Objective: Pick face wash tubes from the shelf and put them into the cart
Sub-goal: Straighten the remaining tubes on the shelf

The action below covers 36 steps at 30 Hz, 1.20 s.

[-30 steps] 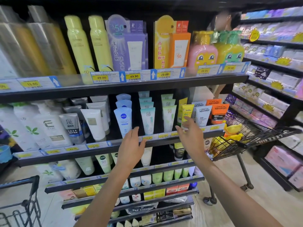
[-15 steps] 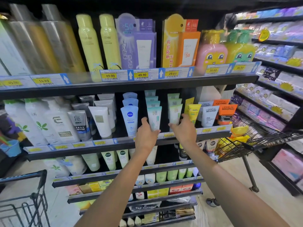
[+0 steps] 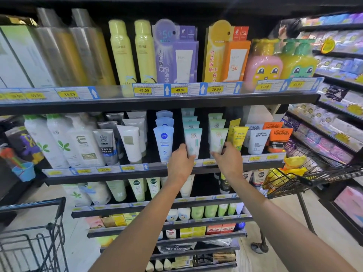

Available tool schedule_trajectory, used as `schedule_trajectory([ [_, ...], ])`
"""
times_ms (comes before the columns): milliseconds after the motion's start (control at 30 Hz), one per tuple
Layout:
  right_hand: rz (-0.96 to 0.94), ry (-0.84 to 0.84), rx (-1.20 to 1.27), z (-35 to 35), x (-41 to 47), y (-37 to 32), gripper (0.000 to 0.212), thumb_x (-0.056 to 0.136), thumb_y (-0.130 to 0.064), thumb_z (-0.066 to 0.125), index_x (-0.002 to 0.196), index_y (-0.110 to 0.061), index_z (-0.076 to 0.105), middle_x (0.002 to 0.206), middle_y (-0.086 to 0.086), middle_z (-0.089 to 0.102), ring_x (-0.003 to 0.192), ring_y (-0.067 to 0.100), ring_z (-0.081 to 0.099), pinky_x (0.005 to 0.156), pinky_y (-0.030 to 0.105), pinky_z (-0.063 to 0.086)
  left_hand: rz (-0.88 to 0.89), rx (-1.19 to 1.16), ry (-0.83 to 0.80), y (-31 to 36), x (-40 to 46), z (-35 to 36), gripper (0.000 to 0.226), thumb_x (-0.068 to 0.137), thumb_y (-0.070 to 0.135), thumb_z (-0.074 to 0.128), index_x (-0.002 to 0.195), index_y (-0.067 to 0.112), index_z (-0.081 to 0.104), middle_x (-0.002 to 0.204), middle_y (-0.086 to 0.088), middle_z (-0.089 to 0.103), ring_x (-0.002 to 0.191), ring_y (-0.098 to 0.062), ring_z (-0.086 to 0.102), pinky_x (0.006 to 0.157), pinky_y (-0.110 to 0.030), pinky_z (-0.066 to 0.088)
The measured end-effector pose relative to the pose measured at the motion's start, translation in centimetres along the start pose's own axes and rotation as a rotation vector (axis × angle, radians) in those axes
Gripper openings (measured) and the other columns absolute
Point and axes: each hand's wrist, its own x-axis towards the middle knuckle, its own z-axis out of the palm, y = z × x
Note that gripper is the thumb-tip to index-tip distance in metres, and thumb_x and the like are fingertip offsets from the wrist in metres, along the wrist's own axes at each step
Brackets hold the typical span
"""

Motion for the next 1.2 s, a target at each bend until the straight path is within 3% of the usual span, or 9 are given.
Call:
schedule_trajectory([
  [100,-0.016,0.014,0.021,-0.4,-0.6,0.4,0.031,0.088,-0.040,0.077,0.110,-0.023,0.063,0.102,-0.003,0.071,0.090,0.020,0.067,0.071,0.036,0.054,0.013,-0.029,0.017,0.0,-0.8,-0.6,0.036,0.095,0.029,0.071,0.126,0.016,0.057,0.120,-0.002,0.069,0.109,-0.021,0.067,0.087,-0.043,0.059],
  [200,-0.078,0.108,0.001,-0.9,-2.6,0.7,0.047,0.092,-0.044,0.072,0.132,-0.022,0.060,0.123,-0.001,0.065,0.111,0.019,0.062,0.085,0.038,0.054,0.024,-0.046,0.137,-1.1,-2.6,-1.7,0.039,0.099,0.029,0.066,0.133,0.014,0.056,0.127,-0.002,0.062,0.116,-0.019,0.060,0.094,-0.041,0.054],
  [333,-0.146,0.046,0.090,-0.4,-5.1,-1.3,0.053,0.094,-0.040,0.073,0.140,-0.017,0.057,0.118,0.000,0.065,0.108,0.015,0.061,0.084,0.029,0.046,-0.012,-0.069,0.388,-3.3,-3.9,-3.7,0.037,0.095,0.026,0.072,0.123,0.011,0.054,0.120,-0.004,0.054,0.112,-0.021,0.055,0.089,-0.038,0.055],
  [467,-0.093,-0.077,0.139,1.7,-5.0,-4.3,0.068,0.092,-0.044,0.075,0.148,-0.014,0.051,0.126,0.003,0.068,0.117,0.018,0.064,0.088,0.026,0.046,-0.197,-0.122,0.340,-3.8,-2.4,-5.2,0.070,0.088,0.032,0.079,0.141,0.009,0.040,0.139,-0.009,0.050,0.128,-0.027,0.053,0.098,-0.044,0.054],
  [567,-0.087,-0.109,0.159,2.9,-4.6,-5.6,0.065,0.091,-0.038,0.077,0.144,-0.011,0.050,0.118,0.002,0.071,0.105,0.019,0.067,0.075,0.025,0.046,-0.240,-0.096,0.268,-3.4,-1.2,-5.8,0.080,0.088,0.031,0.078,0.148,0.011,0.030,0.139,-0.013,0.053,0.120,-0.032,0.061,0.088,-0.051,0.057],
  [700,-0.053,-0.109,0.161,4.1,-3.8,-6.0,0.054,0.090,-0.035,0.078,0.134,-0.013,0.054,0.105,-0.001,0.073,0.083,0.011,0.064,0.060,0.014,0.042,-0.242,0.007,0.204,-3.5,-0.7,-5.8,0.070,0.092,0.029,0.074,0.145,0.012,0.032,0.124,-0.017,0.065,0.109,-0.037,0.067,0.083,-0.049,0.057],
  [933,-0.026,-0.072,0.110,4.7,-3.1,-5.8,0.037,0.091,-0.031,0.078,0.118,-0.014,0.060,0.100,0.001,0.072,0.093,0.024,0.070,0.076,0.037,0.057,-0.155,0.096,0.180,-4.1,-1.0,-5.8,0.040,0.094,0.034,0.070,0.121,0.011,0.050,0.116,-0.013,0.067,0.103,-0.034,0.068,0.080,-0.046,0.056],
  [1100,-0.033,-0.058,0.165,4.5,-4.0,-5.9,0.046,0.091,-0.027,0.078,0.130,-0.013,0.059,0.106,0.001,0.073,0.091,0.016,0.066,0.065,0.020,0.045,-0.116,0.098,0.150,-4.5,-1.2,-5.8,0.043,0.095,0.036,0.068,0.124,0.010,0.049,0.117,-0.013,0.065,0.107,-0.032,0.065,0.082,-0.044,0.055],
  [1200,-0.039,-0.031,0.194,4.7,-5.0,-5.2,0.057,0.090,-0.030,0.079,0.139,-0.014,0.055,0.117,0.003,0.070,0.099,0.016,0.064,0.082,0.030,0.051,-0.080,0.047,0.205,-5.5,-2.1,-6.5,0.051,0.096,0.038,0.067,0.136,0.012,0.048,0.126,-0.010,0.062,0.117,-0.027,0.060,0.093,-0.044,0.054],
])
